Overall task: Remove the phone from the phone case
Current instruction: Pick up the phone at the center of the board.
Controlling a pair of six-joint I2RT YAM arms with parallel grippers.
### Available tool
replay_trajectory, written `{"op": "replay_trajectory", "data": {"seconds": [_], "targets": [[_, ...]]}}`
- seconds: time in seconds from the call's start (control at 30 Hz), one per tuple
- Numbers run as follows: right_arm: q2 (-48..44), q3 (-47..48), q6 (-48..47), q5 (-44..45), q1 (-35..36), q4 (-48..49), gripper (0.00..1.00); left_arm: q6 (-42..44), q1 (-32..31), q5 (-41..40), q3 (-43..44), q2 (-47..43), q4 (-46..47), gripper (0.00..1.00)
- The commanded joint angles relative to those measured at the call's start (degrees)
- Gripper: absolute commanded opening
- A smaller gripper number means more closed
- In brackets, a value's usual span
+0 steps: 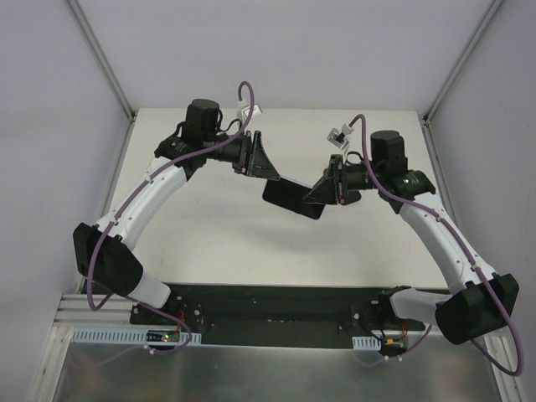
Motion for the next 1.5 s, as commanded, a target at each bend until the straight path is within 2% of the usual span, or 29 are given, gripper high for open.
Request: {"op": "replay_trajectory", "data": {"seconds": [0.0,0.1,0.23,0.37,0.5,0.8,0.93,1.0,1.1,1.2,1.23,1.27,1.33,1.47], "targets": [[-2.5,3.4,-3.4,-1.1,0.5,-0.6,0.0,-7.4,0.3,2.5,-1.7,-0.6,7.6,0.58],[-2.4,3.4,-3.4,-0.4,0.5,-0.5,0.0,-7.5,0.2,4.0,-2.8,-1.4,8.9,0.58],[-2.1,3.2,-3.0,0.3,0.5,0.1,0.0,-6.9,0.1,7.4,-5.5,-2.7,12.4,0.67],[-2.0,3.2,-2.1,0.3,0.4,0.9,0.0,-4.7,-0.4,10.4,-7.8,-3.4,14.4,0.68],[-1.8,3.3,-1.1,-0.3,0.3,1.7,0.0,-1.9,-2.2,11.9,-8.7,-3.9,14.4,0.54],[-2.0,2.2,-0.1,0.1,0.2,3.2,0.0,-0.2,-4.7,13.1,-7.2,-2.9,14.4,0.0],[-2.5,2.0,-0.5,1.5,0.2,2.5,0.0,3.9,-4.7,13.5,-5.6,-2.8,11.5,0.0],[-2.5,2.5,-2.3,2.8,0.3,0.1,0.07,11.7,-4.8,11.9,-3.3,-2.9,4.5,0.0],[-2.5,3.1,-6.2,5.2,0.9,-3.8,0.26,26.8,-6.2,7.3,2.6,-2.0,-10.8,0.0],[-2.6,3.4,-9.8,7.7,1.9,-7.3,0.4,33.4,-7.2,4.8,6.7,-1.1,-19.2,0.0],[-2.5,3.4,-10.8,8.5,2.2,-8.0,0.53,35.6,-7.6,3.7,7.7,-0.9,-21.5,0.0],[-2.5,3.4,-11.6,9.1,2.6,-8.6,0.61,37.7,-8.3,2.0,9.1,-0.6,-23.9,0.0],[-2.1,3.2,-12.8,9.5,3.1,-9.2,0.67,42.7,-9.8,-1.7,11.8,-0.1,-29.3,0.0],[-1.8,2.1,-13.4,10.8,4.1,-8.9,0.75,46.3,-11.5,-5.3,14.2,0.0,-33.1,0.0]]}}
